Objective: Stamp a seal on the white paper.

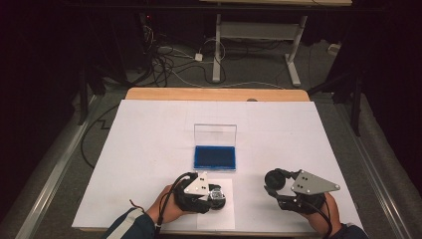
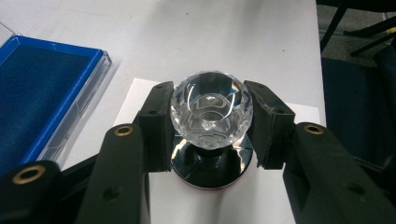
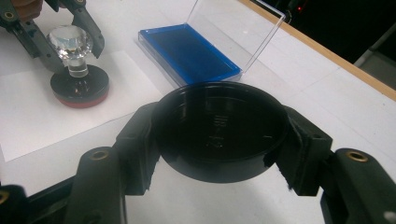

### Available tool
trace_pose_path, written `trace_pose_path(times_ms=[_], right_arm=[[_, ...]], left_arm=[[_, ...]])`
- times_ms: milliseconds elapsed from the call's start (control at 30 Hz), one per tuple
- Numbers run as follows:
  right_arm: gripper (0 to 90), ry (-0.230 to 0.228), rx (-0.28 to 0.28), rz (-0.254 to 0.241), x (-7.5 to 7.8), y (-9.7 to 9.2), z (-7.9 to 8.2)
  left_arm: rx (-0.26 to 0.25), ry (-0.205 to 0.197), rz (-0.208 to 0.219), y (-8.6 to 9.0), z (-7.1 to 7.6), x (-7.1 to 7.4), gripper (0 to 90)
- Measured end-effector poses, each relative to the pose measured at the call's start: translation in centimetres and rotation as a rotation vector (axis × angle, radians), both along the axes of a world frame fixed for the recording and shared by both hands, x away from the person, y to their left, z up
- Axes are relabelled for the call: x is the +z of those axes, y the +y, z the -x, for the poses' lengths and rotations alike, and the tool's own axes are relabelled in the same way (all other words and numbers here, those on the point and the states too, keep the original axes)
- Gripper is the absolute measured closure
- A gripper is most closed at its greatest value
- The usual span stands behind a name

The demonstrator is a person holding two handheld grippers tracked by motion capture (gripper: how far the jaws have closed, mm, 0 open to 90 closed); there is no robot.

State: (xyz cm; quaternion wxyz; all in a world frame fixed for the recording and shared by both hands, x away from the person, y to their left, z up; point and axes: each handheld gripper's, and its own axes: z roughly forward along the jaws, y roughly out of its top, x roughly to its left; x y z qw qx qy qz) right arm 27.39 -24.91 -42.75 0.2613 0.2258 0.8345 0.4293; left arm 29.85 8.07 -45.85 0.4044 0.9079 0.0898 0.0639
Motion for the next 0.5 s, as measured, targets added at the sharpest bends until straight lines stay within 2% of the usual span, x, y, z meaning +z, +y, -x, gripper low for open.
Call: trace_pose_path(times_ms=[167,333,400,467,500], right_arm=[[38.1,0.002,0.001,0.002,0.0,0.1,0.0],[38.2,0.002,0.001,0.004,0.0,0.1,0.0],[38.2,-0.003,0.003,0.002,0.0,0.0,0.0],[38.2,-0.001,-0.001,0.000,0.1,0.0,0.0],[38.2,-0.005,0.001,-0.001,0.1,0.0,0.0]], left_arm=[[0.005,0.008,0.006,0.0,0.0,0.0,54.2],[0.008,0.003,-0.007,-0.1,0.1,0.2,54.2],[0.006,-0.020,-0.018,-0.2,0.2,0.6,54.2],[0.013,-0.021,0.040,0.1,0.0,1.7,54.2],[0.015,-0.036,0.059,0.3,0.1,2.4,54.2]])
